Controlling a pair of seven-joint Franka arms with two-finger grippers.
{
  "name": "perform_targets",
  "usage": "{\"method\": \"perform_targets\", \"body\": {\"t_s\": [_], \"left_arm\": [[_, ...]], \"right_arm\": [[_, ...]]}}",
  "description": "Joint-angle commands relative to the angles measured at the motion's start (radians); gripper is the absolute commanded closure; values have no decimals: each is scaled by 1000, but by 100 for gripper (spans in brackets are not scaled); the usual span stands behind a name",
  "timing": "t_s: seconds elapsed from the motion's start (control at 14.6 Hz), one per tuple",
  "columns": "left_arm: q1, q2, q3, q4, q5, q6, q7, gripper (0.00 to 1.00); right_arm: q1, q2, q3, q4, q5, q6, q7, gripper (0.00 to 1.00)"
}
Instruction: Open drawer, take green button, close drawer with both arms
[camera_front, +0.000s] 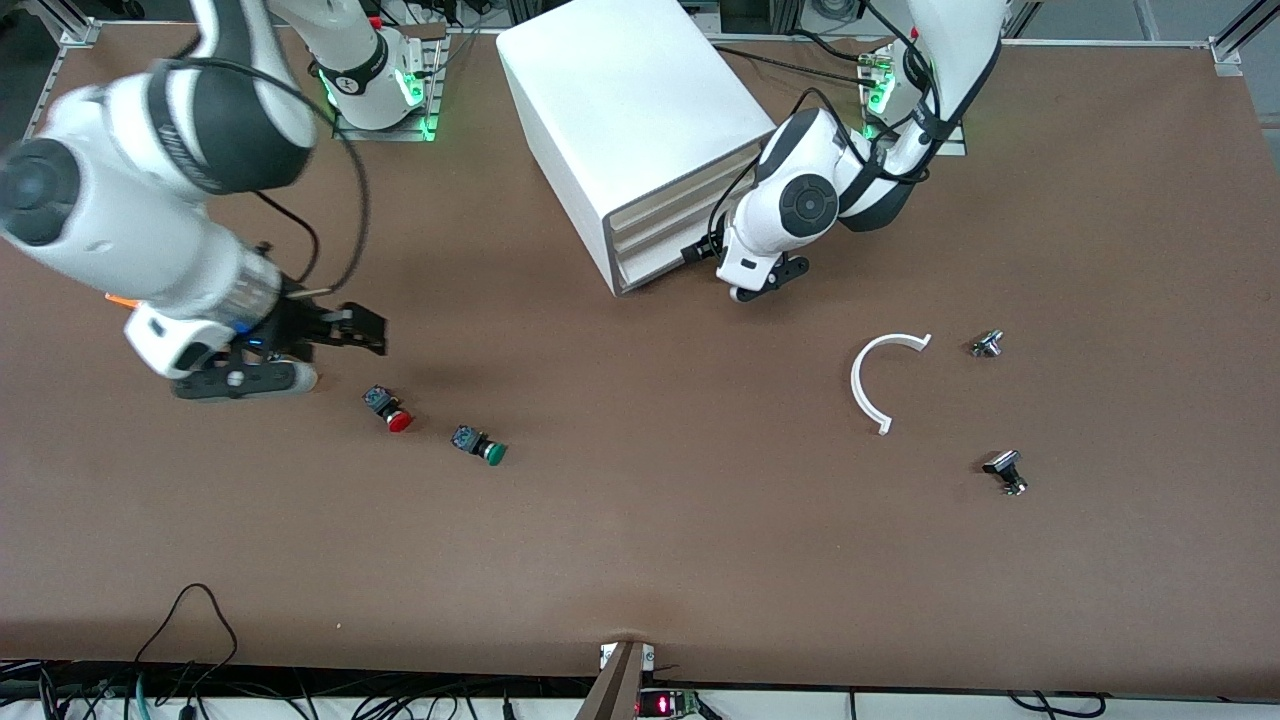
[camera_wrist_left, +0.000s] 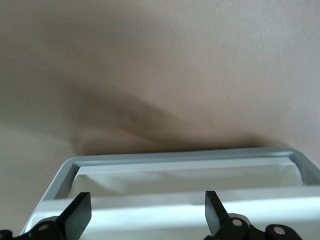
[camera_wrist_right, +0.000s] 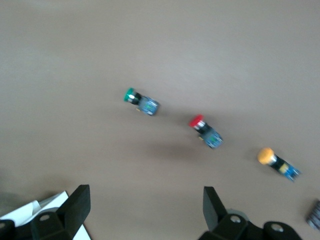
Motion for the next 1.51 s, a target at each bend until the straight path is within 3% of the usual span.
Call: {"method": "perform_targets", "body": {"t_s": [0.0, 0.14, 0.27, 0.41, 0.55, 0.76, 0.96, 1.17, 1.44], "left_arm": [[3, -37, -13, -24, -27, -23, 11, 0], [14, -46, -13, -26, -27, -53, 11, 0], [23, -78, -8, -23, -15, -41, 14, 0], [104, -130, 4, -8, -13, -9, 14, 0], [171, -169, 15, 12, -13, -1, 15, 0], [198, -242, 128, 34, -10, -19, 101, 0], [202, -325, 260, 80, 98, -151, 294, 0], [221, -410, 346, 163, 143, -326, 505, 0], [221, -454, 438, 340, 266, -528, 719, 0]], "right_arm": [[-83, -42, 34, -16, 1, -66, 13, 0], [-141, -68, 83, -17, -45, -105, -7, 0], [-215, -104, 175, -20, -127, -122, -12, 0], [-252, -133, 202, -20, -137, -152, -10, 0], [-275, -167, 202, -28, -163, -158, -14, 0], [-283, -201, 151, -25, -191, -236, -43, 0], [-284, -226, 76, -26, -198, -270, -183, 0], [-283, -247, 70, -37, -201, -275, -185, 0], [-283, -328, 76, -135, -203, -244, -150, 0]]}}
